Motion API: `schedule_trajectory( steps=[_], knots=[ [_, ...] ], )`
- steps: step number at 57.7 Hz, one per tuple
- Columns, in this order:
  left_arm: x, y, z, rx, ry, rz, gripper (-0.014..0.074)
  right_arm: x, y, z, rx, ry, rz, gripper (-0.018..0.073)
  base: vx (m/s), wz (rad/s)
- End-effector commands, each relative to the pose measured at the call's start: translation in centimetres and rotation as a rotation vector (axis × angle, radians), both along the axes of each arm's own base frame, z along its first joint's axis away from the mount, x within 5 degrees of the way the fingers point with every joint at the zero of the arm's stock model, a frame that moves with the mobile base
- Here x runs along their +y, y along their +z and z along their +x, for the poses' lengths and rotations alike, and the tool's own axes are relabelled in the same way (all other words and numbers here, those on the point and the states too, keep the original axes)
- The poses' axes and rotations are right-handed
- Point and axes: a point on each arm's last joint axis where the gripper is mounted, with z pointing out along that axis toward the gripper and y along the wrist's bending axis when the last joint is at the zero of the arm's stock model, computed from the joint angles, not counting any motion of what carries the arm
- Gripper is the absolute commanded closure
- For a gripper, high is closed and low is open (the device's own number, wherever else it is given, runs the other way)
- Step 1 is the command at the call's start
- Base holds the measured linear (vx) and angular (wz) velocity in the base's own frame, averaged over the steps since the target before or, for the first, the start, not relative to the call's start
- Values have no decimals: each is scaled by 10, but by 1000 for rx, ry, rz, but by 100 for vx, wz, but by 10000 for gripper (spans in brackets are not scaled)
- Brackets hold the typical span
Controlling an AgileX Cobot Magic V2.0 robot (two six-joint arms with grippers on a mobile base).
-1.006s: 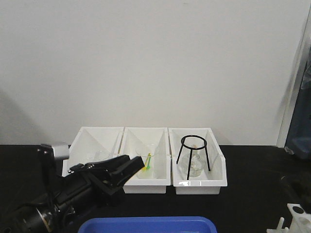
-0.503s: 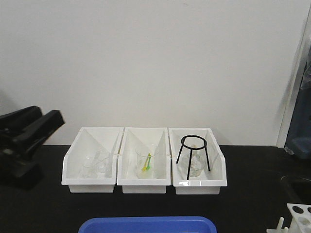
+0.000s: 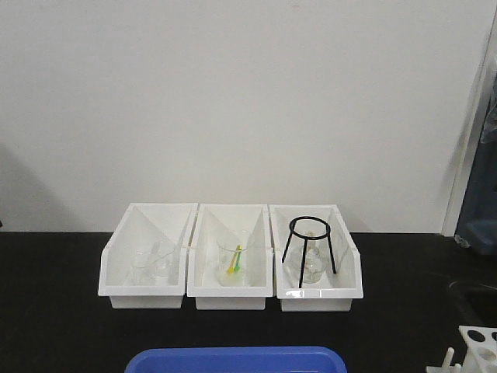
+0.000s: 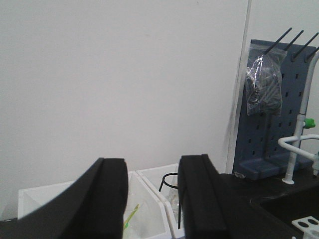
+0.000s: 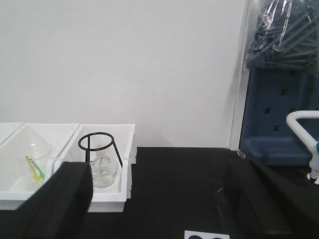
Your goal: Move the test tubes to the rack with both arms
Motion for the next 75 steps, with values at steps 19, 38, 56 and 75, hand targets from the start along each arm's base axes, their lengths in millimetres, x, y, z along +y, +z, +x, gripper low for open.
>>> schedule_trajectory(
  steps=[19,38,56,75],
  knots=[
    [1,14,-4,-86,-4,-4,284,-2,19,-1,-111,-17,-17,-24,0,0],
    [44,-48,-40,-125,264,109,603,-2,19,-1,-110,-16,-17,-24,0,0],
    [64,-143,-63,-36,483,24,602,-2,18,-1,-100,-15,-17,-24,0,0],
    [65,-192,-64,109,499,43,602,-2,18,-1,-100,-15,-17,-24,0,0]
  ],
)
